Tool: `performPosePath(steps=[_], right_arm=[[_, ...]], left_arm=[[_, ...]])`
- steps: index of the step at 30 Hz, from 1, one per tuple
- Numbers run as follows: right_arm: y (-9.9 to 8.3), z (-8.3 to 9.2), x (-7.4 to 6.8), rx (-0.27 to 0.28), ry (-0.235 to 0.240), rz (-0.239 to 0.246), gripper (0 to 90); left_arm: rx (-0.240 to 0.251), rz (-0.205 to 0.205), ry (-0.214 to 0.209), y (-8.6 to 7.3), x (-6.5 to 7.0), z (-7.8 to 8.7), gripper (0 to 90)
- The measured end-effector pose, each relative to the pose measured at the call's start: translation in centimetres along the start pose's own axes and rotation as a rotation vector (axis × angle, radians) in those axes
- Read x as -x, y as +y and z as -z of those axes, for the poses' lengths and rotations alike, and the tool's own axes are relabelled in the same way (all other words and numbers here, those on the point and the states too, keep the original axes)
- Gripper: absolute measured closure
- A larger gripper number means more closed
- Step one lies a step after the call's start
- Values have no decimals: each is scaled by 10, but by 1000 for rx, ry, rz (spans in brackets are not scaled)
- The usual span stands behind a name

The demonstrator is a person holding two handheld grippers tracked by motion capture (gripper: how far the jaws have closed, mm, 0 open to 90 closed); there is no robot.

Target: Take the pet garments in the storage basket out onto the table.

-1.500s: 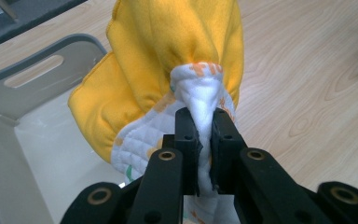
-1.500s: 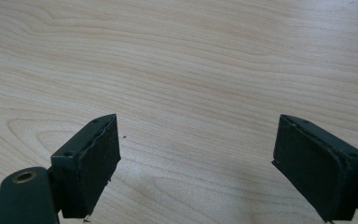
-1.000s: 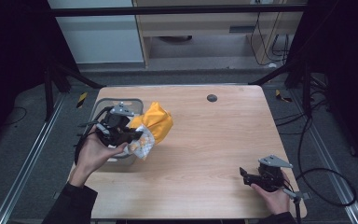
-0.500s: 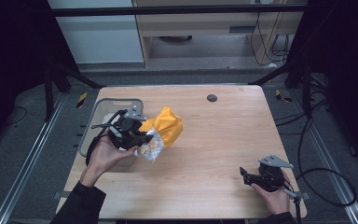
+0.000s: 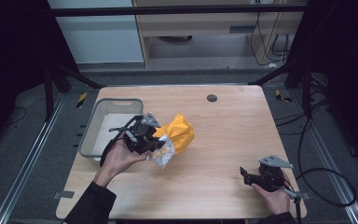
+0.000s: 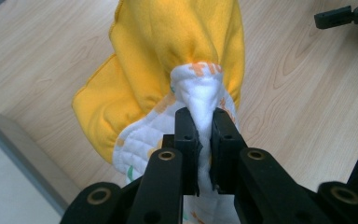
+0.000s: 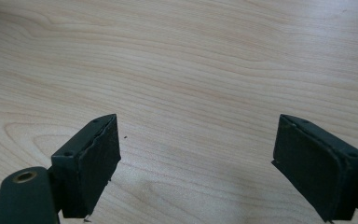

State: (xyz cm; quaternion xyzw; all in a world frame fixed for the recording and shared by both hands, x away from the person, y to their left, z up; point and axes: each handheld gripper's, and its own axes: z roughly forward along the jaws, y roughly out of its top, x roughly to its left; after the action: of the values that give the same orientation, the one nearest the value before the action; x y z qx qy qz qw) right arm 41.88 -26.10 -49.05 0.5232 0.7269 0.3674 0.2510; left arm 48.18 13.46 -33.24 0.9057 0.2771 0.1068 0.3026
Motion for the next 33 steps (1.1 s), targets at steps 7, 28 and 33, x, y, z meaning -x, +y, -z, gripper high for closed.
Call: performPosePath(steps=[7,28,33], right_arm=[[0,0,0,-3,4,1,145],[-1,0,0,2,2,0,145],[-1,0,1,6,0,1,146]], left_arm=[[-28,-27,-3,3,5,-18,834],[-62,-49,-38,-1,16,-65,832],[-65,-63,-51,-1,21,-75,831]])
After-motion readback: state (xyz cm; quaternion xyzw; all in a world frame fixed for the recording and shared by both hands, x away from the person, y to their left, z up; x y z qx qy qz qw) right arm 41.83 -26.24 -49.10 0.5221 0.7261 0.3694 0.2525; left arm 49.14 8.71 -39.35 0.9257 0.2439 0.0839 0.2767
